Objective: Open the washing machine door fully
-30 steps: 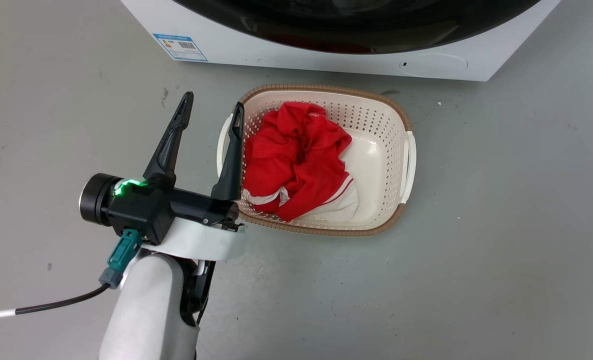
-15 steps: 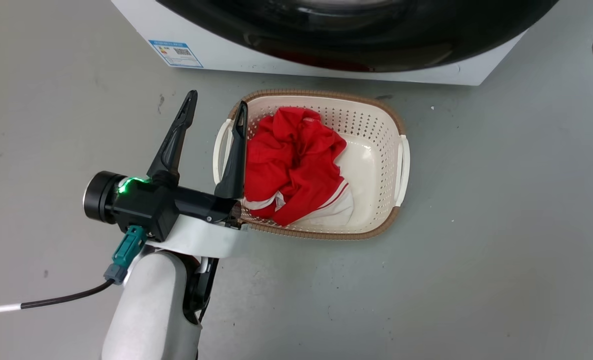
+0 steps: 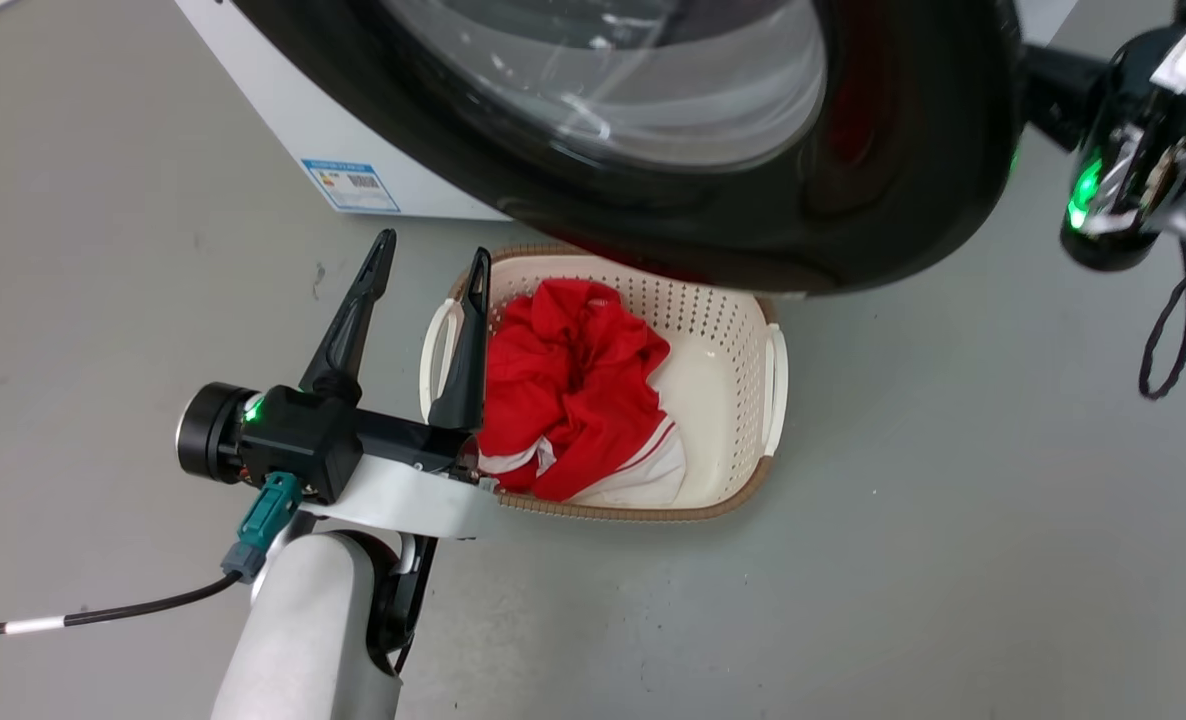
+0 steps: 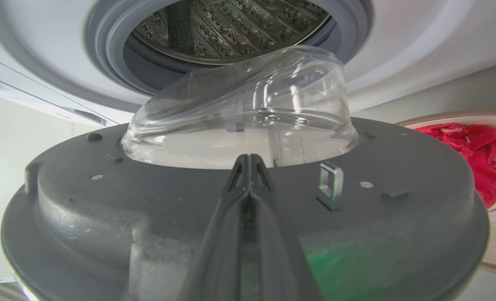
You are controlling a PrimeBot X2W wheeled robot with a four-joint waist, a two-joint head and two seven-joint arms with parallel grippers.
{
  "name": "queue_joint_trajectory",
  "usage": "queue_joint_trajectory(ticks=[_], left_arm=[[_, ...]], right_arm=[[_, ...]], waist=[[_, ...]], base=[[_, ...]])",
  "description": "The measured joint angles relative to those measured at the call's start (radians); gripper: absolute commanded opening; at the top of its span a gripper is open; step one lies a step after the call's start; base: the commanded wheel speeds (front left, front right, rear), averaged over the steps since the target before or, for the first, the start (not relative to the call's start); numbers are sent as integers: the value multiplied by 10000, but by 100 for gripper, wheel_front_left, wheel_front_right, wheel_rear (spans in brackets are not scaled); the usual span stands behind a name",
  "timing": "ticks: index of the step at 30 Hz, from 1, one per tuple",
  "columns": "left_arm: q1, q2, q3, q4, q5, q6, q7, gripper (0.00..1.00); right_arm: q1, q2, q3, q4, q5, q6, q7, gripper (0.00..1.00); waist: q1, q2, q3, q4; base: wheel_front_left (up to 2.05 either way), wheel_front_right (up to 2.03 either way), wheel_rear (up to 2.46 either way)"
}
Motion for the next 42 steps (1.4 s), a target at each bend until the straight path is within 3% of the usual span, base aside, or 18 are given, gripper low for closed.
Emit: queue_joint_trajectory(ticks=[29, 38, 42], left_arm=[[1295, -2, -6, 782, 0, -71, 0, 100], [1494, -2, -33, 884, -90, -46, 0, 100], [1576, -2, -46, 951, -98, -31, 0, 100]], right_arm=[[4499, 1689, 928, -2652, 454, 0, 1191, 0], [5053, 1870, 1106, -3062, 527, 0, 938, 0], [5292, 1829, 982, -3390, 290, 0, 219, 0]], waist=[[-1, 0, -2431, -302], [-2, 0, -2689, -281], [-2, 0, -2761, -284]], base=[[0, 0, 0], [0, 0, 0], [0, 0, 0]])
